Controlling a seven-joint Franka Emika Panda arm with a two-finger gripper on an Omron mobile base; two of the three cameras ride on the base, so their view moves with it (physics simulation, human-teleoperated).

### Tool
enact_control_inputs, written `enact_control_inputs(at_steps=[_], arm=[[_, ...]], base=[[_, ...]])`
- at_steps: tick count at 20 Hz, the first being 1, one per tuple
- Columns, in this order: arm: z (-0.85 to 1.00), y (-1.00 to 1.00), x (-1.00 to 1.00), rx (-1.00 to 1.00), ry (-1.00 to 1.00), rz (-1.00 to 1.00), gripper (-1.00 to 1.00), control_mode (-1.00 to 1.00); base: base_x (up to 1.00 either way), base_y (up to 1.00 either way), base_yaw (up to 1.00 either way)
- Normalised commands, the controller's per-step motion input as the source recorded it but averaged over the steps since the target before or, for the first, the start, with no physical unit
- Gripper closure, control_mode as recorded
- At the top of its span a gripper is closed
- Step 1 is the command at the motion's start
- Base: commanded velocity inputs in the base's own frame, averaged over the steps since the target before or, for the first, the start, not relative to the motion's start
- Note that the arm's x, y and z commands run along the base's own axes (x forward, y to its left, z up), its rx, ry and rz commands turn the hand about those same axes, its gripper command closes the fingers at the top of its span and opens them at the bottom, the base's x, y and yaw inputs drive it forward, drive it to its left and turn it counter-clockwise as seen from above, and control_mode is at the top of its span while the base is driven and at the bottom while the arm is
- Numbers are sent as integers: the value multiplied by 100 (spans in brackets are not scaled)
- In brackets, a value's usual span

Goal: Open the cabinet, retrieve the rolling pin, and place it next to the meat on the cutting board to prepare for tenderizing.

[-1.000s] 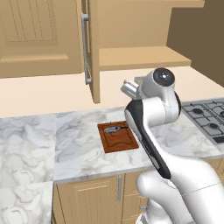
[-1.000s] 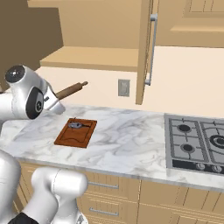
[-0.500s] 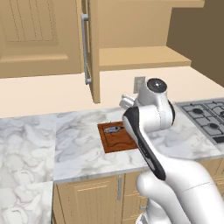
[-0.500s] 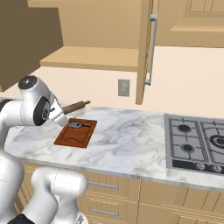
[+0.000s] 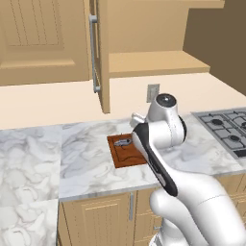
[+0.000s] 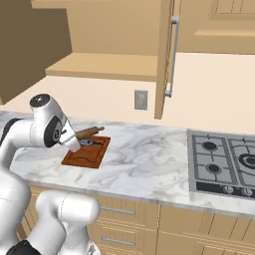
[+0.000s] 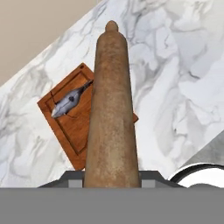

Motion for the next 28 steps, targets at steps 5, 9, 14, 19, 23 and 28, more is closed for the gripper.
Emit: enact_control_inputs(at_steps=[5, 9, 14, 19, 23, 28], arm=[[-40, 1, 22, 0, 2, 1, 100, -100], [-37, 0, 45, 0, 5, 0, 100, -100], [-39, 0, 36, 0, 9, 0, 100, -100], [-43, 0, 21, 1, 5, 0, 100, -100], [-44, 1, 14, 0, 1, 0, 100, -100], [-44, 5, 13, 0, 0, 0, 100, -100]], base=[[0, 0, 0], [0, 0, 0], [0, 0, 0], [0, 0, 0], [0, 0, 0], [0, 0, 0]])
